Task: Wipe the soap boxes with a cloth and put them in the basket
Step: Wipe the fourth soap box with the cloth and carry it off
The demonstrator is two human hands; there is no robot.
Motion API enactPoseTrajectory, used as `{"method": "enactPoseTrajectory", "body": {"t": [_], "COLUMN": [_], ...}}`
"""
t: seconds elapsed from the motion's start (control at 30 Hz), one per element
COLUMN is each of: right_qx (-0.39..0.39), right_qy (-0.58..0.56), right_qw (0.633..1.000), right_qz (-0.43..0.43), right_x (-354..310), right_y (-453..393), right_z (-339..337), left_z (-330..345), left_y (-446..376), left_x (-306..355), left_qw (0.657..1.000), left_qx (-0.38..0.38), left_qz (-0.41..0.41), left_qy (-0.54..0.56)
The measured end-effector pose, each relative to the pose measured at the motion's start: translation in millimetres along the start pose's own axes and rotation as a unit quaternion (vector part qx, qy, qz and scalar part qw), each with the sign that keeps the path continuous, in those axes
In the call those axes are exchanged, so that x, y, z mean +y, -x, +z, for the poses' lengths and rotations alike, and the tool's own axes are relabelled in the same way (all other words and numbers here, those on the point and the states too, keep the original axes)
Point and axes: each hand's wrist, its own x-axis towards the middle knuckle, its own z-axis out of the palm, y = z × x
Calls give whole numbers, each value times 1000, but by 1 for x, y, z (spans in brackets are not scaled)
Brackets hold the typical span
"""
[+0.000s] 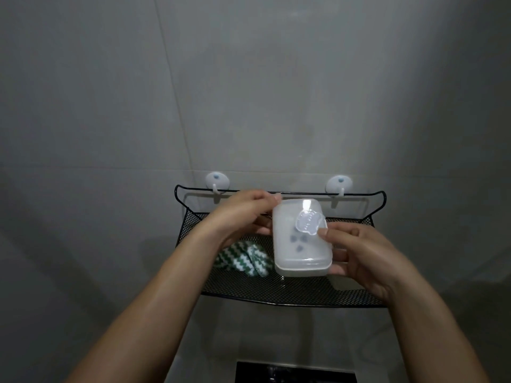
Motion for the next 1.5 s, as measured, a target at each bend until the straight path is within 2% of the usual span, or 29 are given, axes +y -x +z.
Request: {"method": "enactPoseTrajectory", "body": {"t": [0.07,0.1,0.17,0.2,0.27,0.43,0.6,0.77,0.83,0.93,1.03,1.1,1.2,1.5], "right_qx": [29,39,55,62,75,85,79,52,42,33,14,9,16,32], "right_qy": [0,-2,-7,-9,-15,-15,-23,-24,-30,-24,-7,0,-7,-62], "right_qw": [1000,999,998,998,997,996,997,998,999,999,1000,1000,1000,997], "right_qz": [8,9,10,11,8,2,4,-1,-4,-9,-9,-14,-23,-40], "right_x": [3,4,4,5,5,6,8,8,9,11,10,11,13,14], "right_y": [1,1,2,3,3,2,-1,-3,-4,-7,-8,-10,-12,-18], "right_z": [-6,-9,-13,-14,-15,-13,-10,-8,-7,-3,8,14,16,17], "left_z": [-10,-16,-24,-24,-23,-29,-34,-43,-42,-32,-9,6,14,15], "left_y": [1,1,1,1,1,0,6,31,45,59,67,66,64,75], "left_x": [-7,-11,-20,-23,-30,-42,-41,-22,-11,8,13,9,1,-5], "left_qw": [986,959,883,857,835,852,853,926,937,928,890,868,876,878], "left_qx": [22,24,-10,-34,-66,-43,-11,100,157,206,197,169,144,107], "left_qz": [23,34,14,-8,-35,-63,-20,34,85,168,235,250,236,270], "left_qy": [-163,-280,-470,-514,-545,-519,-522,-363,-300,-260,-338,-394,-396,-380]}}
